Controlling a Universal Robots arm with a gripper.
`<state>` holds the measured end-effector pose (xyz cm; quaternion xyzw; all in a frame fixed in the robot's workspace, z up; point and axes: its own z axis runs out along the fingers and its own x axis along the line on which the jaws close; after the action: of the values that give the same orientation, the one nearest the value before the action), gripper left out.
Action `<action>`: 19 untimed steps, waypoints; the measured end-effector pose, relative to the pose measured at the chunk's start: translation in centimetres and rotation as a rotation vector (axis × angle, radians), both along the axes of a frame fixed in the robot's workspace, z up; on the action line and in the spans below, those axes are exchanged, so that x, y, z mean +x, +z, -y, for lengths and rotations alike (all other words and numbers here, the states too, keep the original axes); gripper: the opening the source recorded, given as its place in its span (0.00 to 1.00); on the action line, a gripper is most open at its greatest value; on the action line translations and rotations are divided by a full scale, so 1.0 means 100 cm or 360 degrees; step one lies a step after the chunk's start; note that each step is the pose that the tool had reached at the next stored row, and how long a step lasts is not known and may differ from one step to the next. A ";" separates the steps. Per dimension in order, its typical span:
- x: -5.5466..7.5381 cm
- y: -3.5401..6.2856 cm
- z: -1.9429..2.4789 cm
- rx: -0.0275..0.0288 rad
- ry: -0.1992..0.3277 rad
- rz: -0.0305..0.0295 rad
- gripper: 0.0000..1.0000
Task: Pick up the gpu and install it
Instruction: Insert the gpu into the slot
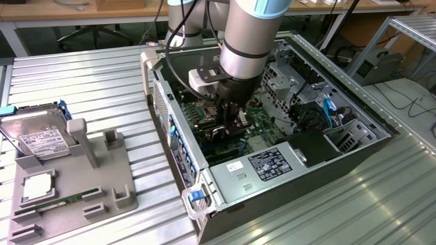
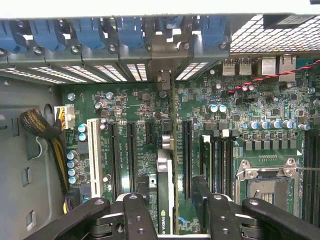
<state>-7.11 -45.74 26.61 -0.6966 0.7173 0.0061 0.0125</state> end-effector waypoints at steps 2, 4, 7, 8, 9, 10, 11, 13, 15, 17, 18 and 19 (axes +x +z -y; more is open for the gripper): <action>0.000 0.0000 0.0000 0.00000 0.0000 0.00000 0.47; 0.000 0.0000 0.0000 0.00000 0.0000 0.00000 0.47; 0.000 0.0000 0.0000 0.00000 0.0000 0.00000 0.47; 0.000 0.0000 0.0000 0.00000 0.0000 0.00000 0.46; 0.000 0.0000 0.0000 0.00000 0.0000 -0.00001 0.39; 0.000 0.0000 0.0000 0.00000 0.0000 -0.00001 0.27; 0.000 0.0000 0.0000 -0.00001 0.0000 0.00000 0.27; 0.000 0.0000 0.0000 0.00000 0.0000 0.00000 0.27; 0.000 0.0000 0.0000 0.00000 0.0000 0.00000 0.27; 0.000 0.0000 0.0000 0.00000 0.0000 0.00000 0.27; 0.000 -0.0001 0.0000 -0.00002 0.0000 -0.00001 0.27; 0.000 -0.0004 0.0000 -0.00003 0.0000 0.00000 0.27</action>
<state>-7.11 -45.74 26.57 -0.6966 0.7173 0.0060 0.0124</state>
